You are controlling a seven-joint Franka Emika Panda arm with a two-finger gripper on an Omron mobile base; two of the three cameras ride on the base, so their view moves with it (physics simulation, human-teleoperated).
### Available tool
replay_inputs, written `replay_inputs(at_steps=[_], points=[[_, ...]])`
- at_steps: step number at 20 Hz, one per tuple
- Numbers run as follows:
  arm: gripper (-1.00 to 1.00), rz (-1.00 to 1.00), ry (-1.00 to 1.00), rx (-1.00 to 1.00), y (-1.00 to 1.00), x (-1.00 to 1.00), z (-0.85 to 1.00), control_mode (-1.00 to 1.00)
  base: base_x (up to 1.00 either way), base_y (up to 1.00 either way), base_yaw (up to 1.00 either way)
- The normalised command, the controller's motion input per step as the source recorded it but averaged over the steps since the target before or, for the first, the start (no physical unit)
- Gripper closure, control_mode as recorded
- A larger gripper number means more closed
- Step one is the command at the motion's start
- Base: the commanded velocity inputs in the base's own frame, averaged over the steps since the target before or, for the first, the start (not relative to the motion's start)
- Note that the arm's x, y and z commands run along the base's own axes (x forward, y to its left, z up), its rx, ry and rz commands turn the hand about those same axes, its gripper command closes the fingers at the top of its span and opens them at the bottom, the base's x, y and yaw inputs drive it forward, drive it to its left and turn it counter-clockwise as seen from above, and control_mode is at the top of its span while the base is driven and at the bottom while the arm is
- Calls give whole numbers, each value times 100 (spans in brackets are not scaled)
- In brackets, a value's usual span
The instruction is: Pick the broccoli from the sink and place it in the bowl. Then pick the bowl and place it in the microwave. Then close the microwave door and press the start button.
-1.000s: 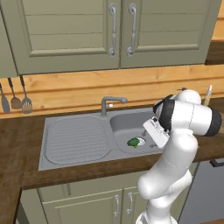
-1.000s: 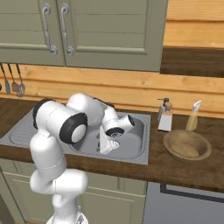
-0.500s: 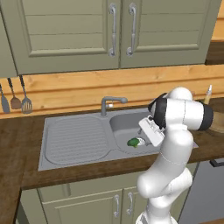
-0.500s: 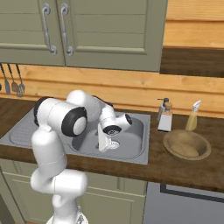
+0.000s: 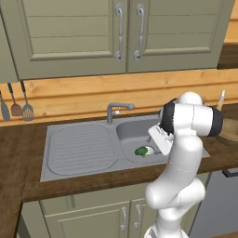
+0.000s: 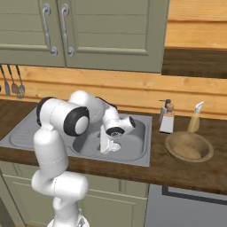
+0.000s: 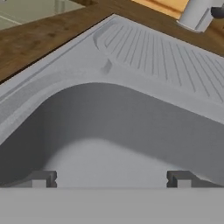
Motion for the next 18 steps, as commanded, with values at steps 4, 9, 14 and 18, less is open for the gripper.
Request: replay_inputs(at_steps=[4, 9, 14, 18], points=[[-100, 2, -12, -1, 9, 44, -65, -100, 0, 0, 0], [-100, 7, -7, -4, 31, 46, -71, -100, 0, 0, 0], [-100, 11, -13, -11, 35, 9, -78, -100, 0, 0, 0], [-100, 4, -27, -13, 3, 2, -56, -100, 0, 0, 0]])
